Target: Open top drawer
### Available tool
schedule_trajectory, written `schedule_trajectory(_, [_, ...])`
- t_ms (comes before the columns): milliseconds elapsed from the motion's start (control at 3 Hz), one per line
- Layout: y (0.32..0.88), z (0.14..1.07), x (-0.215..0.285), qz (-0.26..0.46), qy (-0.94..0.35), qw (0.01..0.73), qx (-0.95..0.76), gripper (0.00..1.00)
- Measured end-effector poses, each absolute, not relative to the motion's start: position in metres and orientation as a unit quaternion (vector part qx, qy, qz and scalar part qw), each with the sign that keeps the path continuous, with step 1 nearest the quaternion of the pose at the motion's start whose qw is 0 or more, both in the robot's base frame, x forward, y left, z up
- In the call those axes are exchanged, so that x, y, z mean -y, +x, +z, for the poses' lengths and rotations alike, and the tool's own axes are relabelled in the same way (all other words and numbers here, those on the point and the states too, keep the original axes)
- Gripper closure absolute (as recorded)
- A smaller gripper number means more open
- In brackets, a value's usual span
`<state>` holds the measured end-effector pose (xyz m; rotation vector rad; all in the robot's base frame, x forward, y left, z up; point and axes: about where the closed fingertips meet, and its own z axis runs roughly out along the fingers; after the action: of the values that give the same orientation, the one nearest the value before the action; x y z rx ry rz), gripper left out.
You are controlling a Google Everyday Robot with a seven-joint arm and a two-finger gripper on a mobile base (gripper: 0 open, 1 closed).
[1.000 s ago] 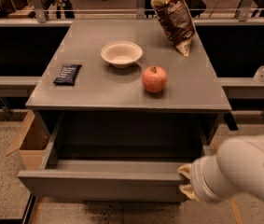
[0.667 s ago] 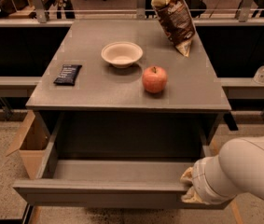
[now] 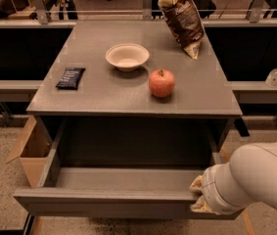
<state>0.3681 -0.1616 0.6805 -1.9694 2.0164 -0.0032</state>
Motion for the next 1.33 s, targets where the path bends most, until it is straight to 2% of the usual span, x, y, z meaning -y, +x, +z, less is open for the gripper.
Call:
schedule_trajectory(1000, [0.3673, 0.6829, 0.1611, -0.005, -0.691, 0.161, -0.705, 0.11])
schedule_trajectory(1333, [0.3671, 0.6836, 0.1609, -0.005, -0.691, 0.161, -0.704, 0.0])
